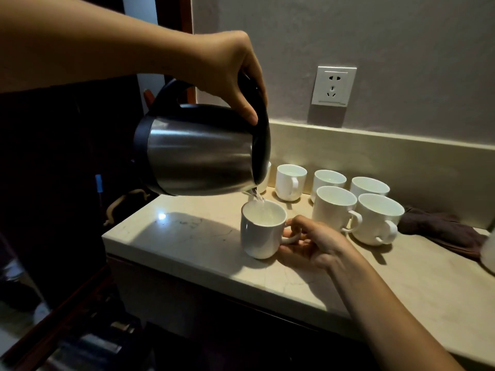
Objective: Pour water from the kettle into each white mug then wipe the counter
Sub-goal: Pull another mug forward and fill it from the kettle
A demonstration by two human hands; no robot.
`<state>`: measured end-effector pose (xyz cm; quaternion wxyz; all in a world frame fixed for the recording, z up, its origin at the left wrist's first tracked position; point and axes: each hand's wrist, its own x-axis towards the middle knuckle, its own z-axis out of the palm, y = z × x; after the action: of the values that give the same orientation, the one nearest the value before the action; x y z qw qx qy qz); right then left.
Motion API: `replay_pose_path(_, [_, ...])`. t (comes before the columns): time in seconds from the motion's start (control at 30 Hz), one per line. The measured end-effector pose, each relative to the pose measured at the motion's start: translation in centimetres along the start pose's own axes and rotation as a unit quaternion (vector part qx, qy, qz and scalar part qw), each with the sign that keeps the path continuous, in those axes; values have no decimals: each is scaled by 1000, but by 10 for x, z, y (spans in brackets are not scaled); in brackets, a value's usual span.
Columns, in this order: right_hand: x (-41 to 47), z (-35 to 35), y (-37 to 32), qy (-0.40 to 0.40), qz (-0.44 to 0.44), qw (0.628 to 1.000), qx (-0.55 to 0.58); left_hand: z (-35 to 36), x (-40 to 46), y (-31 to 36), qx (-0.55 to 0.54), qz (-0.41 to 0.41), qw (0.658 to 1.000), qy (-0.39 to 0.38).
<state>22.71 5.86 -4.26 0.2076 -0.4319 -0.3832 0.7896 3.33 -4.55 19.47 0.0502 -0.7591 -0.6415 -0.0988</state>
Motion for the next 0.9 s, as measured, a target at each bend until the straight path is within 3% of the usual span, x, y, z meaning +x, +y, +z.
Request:
replay_pose_path(0.27, [-11,-9,-2,13,-4,999,52,4,-11,-22,-95,23,993,65])
replay_pose_path(0.5, [-9,-21,-3,55,-120,991,22,22,-21,-51,-142,-16,981,132])
replay_pose_path(0.67, [-2,-29,1,86,-150,985,29,40,-28,-59,-198,-9,965,172])
replay_pose_path(0.8, [5,-27,6,122,-150,979,69,68,-38,-68,-272,-26,933,233])
replay_pose_path(0.9, [11,-16,10,149,-167,969,107,95,-46,-78,-353,-53,887,295])
